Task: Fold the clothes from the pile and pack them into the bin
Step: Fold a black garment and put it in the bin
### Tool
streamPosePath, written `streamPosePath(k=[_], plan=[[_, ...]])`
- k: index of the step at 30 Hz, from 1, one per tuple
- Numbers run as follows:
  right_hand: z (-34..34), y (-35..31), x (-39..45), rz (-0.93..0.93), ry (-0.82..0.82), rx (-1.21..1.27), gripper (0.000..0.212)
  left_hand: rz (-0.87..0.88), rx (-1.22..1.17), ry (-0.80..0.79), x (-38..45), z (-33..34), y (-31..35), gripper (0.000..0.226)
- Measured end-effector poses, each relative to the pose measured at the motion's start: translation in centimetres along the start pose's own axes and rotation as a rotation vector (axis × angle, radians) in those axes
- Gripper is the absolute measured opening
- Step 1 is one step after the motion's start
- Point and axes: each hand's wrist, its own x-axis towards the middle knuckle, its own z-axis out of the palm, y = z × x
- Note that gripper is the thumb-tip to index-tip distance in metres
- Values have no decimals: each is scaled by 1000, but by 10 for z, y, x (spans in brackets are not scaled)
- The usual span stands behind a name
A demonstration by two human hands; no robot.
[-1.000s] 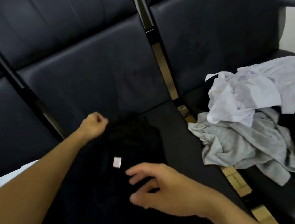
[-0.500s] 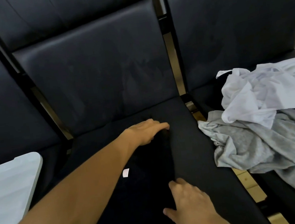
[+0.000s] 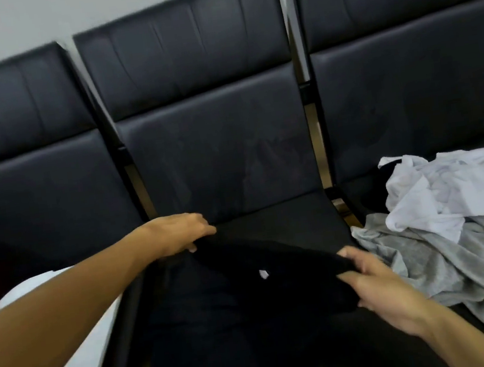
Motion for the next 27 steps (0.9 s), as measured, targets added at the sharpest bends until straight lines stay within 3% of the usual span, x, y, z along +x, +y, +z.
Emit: streamPosePath(k=[2, 4, 6, 9, 10, 12, 17, 20, 23, 27], plan=[[-6, -22, -7, -187, 106, -194, 28, -32, -49, 66, -46, -6, -11, 28], [-6, -55, -15, -400, 166, -377, 39, -106, -254, 273, -94, -15, -18, 17], [-7, -93, -23, -596, 181, -538, 48, -193, -557, 595, -138, -27, -17, 27], [-9, -162, -55, -840, 210, -835, 39, -293, -969, 988, -192, -45, -5, 55], [-11, -184, -69, -898, 222, -934, 34, -319, -1065, 1089, -208, -51, -2, 56], [-17, -223, -92, -1002, 262, -1093, 28, -392, -1024, 1213, -240, -59, 3, 52], [-26, -263, -135, -837, 238, -1412, 31, -494, -464, 976, -309, -66, 18, 38], [-33, -261, -162, -856, 396, -1271, 23, -559, -488, 1145, -332, -67, 28, 35], [-34, -257, -179, -755, 368, -1436, 25, -523, -363, 972, -351, -68, 41, 30], [-39, -263, -190, -799, 310, -1286, 24, -503, -481, 1033, -370, -68, 48, 33]])
